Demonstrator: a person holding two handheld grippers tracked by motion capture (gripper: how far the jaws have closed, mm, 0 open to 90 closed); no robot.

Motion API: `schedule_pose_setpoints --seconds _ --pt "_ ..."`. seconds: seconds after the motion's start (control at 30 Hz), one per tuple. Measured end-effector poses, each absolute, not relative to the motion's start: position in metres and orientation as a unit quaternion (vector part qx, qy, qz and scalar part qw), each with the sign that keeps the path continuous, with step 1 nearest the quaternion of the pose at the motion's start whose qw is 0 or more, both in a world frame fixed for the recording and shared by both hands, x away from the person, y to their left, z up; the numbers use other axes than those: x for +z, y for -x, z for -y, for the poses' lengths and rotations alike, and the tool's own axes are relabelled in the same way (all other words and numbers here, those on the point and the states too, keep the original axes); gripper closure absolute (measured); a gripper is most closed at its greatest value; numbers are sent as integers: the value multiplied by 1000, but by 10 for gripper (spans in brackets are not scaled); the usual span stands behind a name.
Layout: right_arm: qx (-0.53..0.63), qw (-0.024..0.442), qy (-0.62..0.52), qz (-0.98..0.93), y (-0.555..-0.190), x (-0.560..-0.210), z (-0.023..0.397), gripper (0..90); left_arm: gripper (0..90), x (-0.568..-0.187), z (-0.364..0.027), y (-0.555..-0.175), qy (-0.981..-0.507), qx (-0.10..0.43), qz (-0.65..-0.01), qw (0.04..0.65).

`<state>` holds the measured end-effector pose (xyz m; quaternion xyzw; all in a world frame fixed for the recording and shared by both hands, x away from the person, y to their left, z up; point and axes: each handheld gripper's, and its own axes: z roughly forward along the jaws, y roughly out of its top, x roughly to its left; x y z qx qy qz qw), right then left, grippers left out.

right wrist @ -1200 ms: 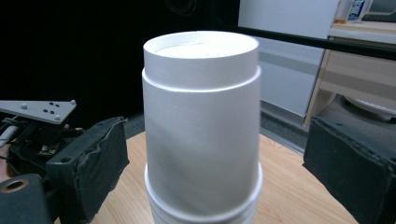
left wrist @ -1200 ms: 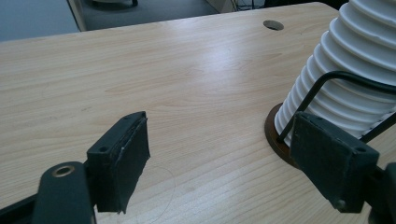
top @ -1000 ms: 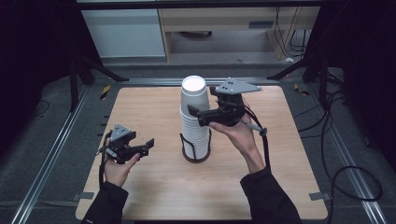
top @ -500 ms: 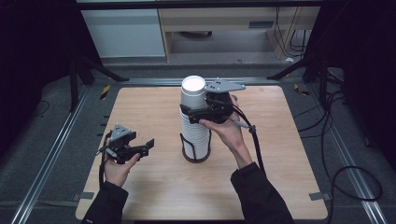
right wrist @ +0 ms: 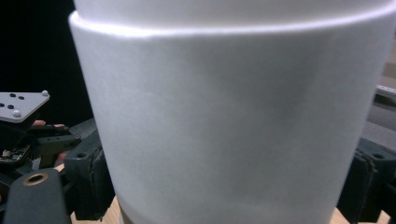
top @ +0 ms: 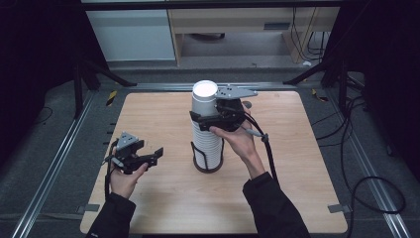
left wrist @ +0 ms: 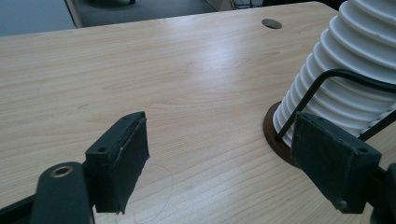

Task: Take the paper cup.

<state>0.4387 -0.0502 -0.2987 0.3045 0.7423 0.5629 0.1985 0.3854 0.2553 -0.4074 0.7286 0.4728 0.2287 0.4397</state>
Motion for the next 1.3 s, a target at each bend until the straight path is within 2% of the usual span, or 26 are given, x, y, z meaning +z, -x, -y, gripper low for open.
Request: schedule_pose_setpoints --seconds 0.67,1.3 --pt "573 219 -285 -737 -433 -270 52 144 183 -407 -257 -386 -726 226 -476 442" --pt "590 246 -265 -722 -425 -223 62 150 184 -407 -258 -385 -729 223 -472 442"
